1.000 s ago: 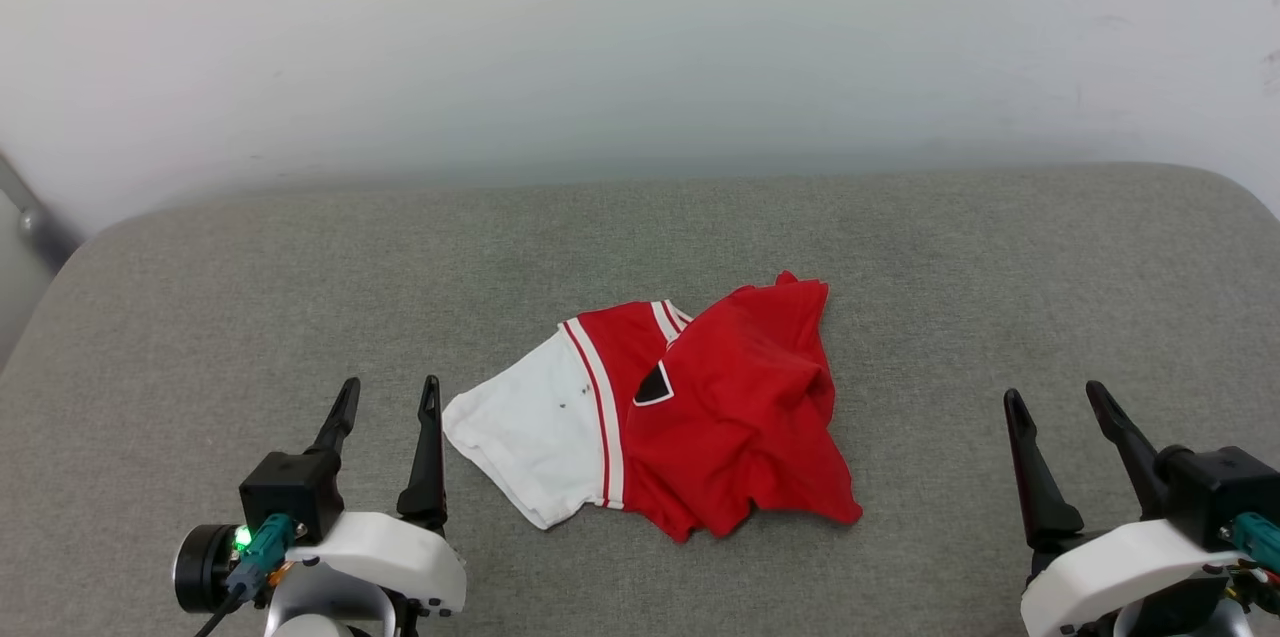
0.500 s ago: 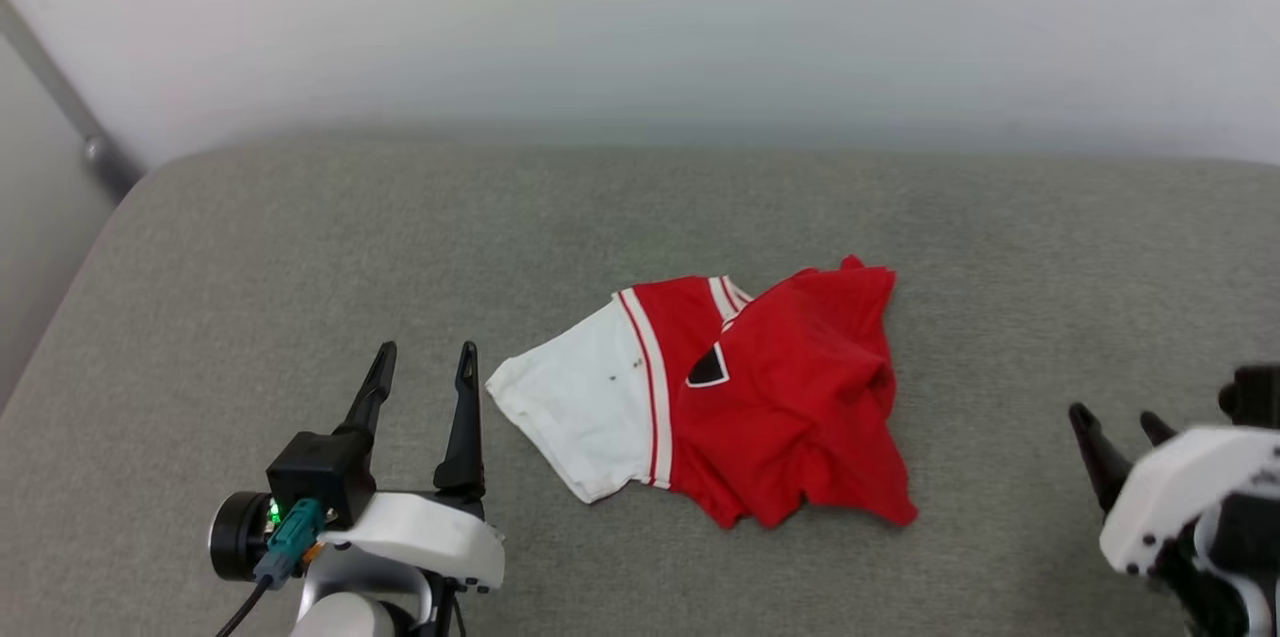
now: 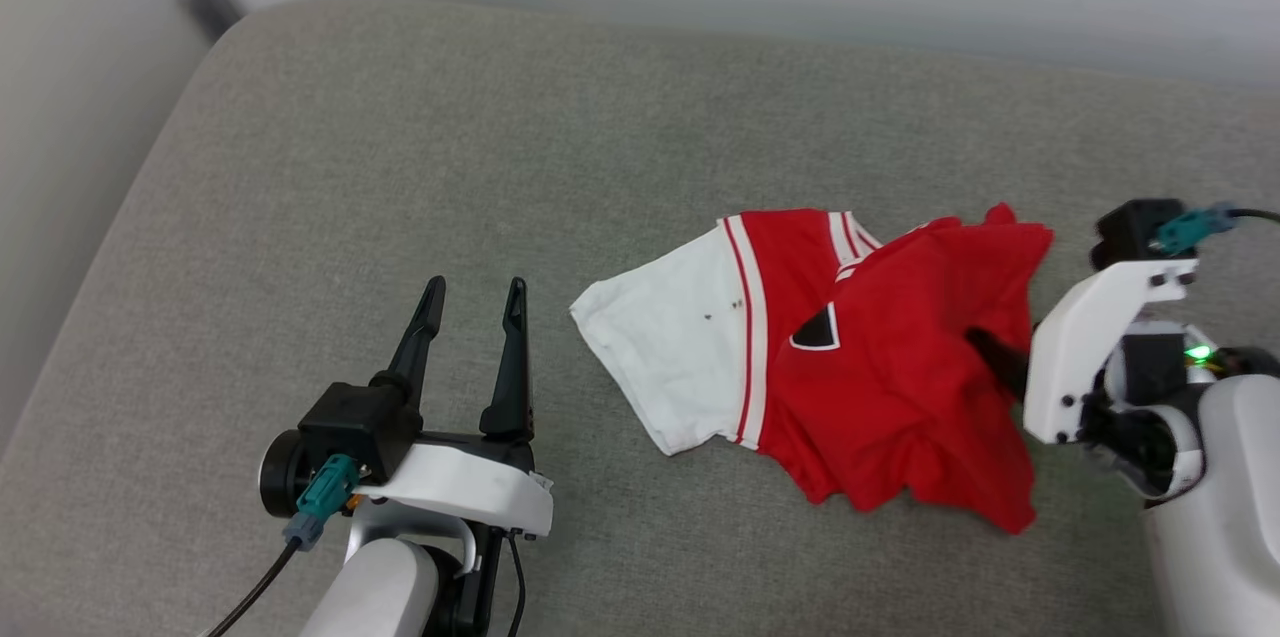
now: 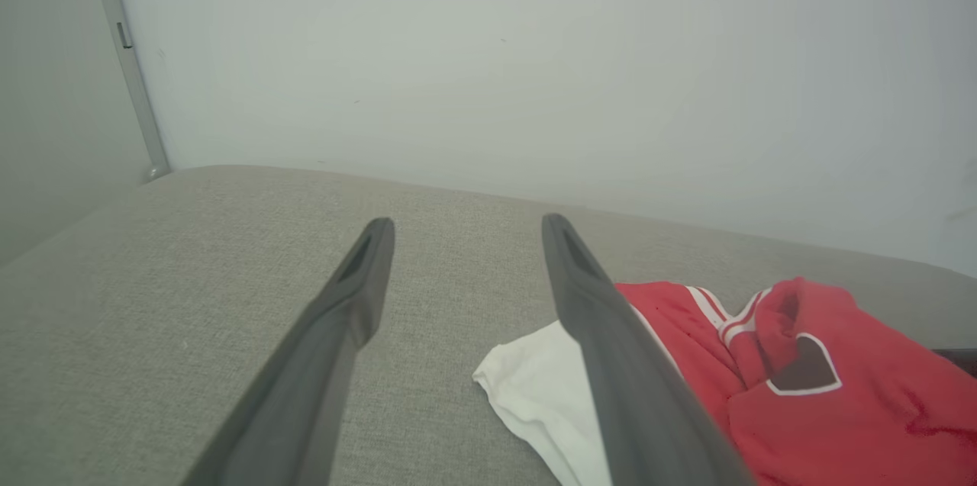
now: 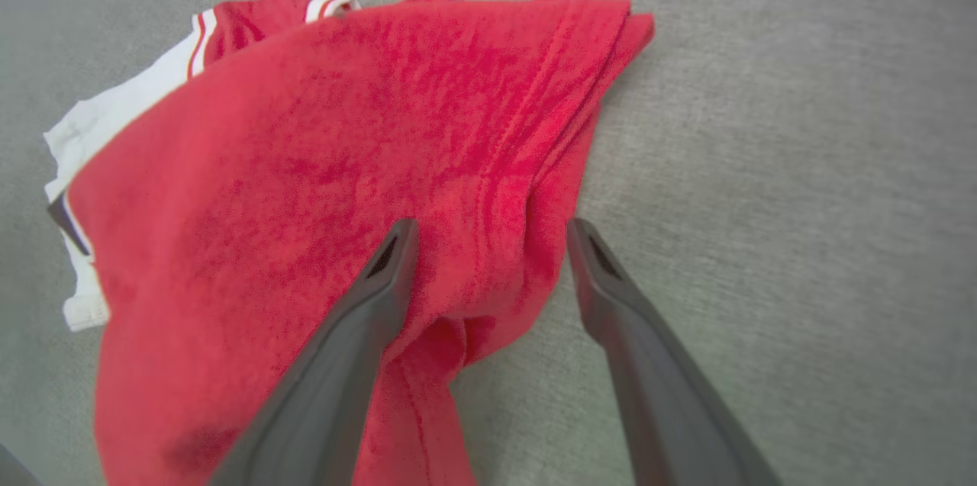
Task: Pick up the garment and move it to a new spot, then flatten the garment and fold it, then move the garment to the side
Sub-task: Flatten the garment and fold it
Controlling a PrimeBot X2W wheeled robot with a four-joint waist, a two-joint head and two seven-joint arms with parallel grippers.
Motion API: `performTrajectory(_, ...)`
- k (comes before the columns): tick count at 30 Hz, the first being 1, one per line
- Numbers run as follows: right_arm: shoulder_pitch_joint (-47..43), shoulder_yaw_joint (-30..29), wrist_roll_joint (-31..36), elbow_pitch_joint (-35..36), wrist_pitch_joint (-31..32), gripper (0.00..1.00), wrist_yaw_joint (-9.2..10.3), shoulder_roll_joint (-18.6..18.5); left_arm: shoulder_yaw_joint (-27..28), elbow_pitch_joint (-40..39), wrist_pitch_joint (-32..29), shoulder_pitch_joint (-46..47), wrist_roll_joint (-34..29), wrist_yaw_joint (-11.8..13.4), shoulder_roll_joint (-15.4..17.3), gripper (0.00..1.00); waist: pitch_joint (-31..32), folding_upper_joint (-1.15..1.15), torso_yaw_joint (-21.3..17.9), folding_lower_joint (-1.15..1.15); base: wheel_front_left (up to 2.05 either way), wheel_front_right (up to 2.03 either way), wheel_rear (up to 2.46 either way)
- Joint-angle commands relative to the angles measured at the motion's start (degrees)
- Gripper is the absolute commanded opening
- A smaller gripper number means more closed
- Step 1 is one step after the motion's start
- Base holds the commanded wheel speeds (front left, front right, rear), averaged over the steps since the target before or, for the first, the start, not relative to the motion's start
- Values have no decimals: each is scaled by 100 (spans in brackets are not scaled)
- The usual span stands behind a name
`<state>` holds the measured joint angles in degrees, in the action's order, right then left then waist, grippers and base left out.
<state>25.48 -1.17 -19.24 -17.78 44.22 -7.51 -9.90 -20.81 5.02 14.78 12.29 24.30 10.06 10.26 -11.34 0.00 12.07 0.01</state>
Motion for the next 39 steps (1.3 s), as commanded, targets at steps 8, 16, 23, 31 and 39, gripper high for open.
performTrajectory(8,127,433,-134,-636,182,0,4,-145,144,111,50,94,-149,-134,-143,100,-175,0,124,-1,0,0,0)
performTrajectory(16,265,792,-265,-198,-298,0,4,-275,282,213,42,-92,-231,-236,-137,100,185,0,-226,-1,0,0,0)
performTrajectory(23,-481,415,-43,1071,-672,0,4,-376,334,259,16,-281,-140,-260,-34,100,524,0,-755,-1,0,0,0)
performTrajectory(31,-2510,-349,192,2349,-497,0,4,255,433,144,-83,-458,-22,-196,89,100,704,0,-1077,-1,0,0,0)
performTrajectory(39,-4002,-466,-84,2034,-758,95,4,686,566,51,-198,-612,55,-100,250,100,725,0,-1269,-1,0,0,0)
